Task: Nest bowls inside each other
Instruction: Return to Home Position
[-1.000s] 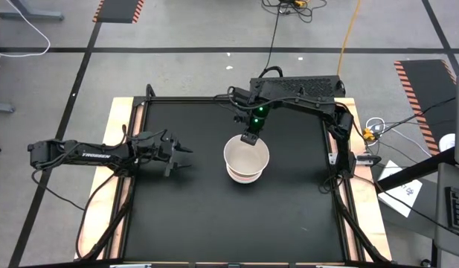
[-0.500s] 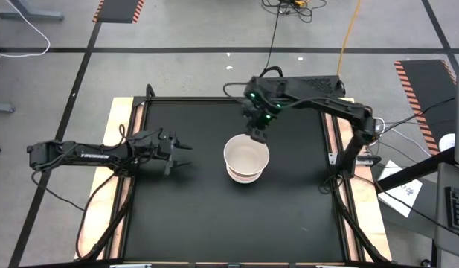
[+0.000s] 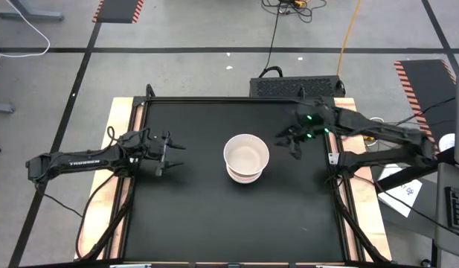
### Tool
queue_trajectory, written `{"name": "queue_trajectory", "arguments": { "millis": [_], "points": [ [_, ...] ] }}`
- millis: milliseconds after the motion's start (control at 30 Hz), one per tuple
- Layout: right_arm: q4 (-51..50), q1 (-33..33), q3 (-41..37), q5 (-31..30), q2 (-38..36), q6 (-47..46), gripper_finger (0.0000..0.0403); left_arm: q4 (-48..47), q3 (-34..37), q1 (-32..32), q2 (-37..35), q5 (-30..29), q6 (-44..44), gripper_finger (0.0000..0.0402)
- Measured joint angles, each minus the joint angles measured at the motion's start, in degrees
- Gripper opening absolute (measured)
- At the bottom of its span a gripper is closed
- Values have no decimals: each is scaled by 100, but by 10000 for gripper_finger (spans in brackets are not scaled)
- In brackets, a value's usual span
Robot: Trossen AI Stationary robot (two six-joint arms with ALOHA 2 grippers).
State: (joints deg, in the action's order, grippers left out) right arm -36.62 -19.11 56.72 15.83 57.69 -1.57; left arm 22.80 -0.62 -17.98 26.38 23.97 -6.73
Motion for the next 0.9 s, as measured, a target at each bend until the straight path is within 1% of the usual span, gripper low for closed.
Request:
{"name": "queue_trajectory", "arguments": {
  "millis": [100,200,333,533,633,833,900],
  "points": [
    [255,7,-749,-94,-746,-236,150,-365,0,0,-379,-39,-6,271],
    [375,7,-1292,-101,-1379,-340,150,-564,0,1,-657,-46,76,271],
    [555,9,-1850,-73,-2081,-624,147,-840,0,1,-935,-46,196,271],
    [548,11,-2561,-52,-3028,-989,128,-1242,0,0,-1160,-48,267,271],
    [635,43,-2874,155,-3476,-1159,118,-1372,0,1,-1217,-48,269,271],
    [2059,409,-3453,228,-4137,-1775,89,-1363,2,0,-1232,-115,267,271],
    [2247,565,-3645,228,-4279,-1773,78,-1373,2,2,-1232,-130,252,271]
  ]
}}
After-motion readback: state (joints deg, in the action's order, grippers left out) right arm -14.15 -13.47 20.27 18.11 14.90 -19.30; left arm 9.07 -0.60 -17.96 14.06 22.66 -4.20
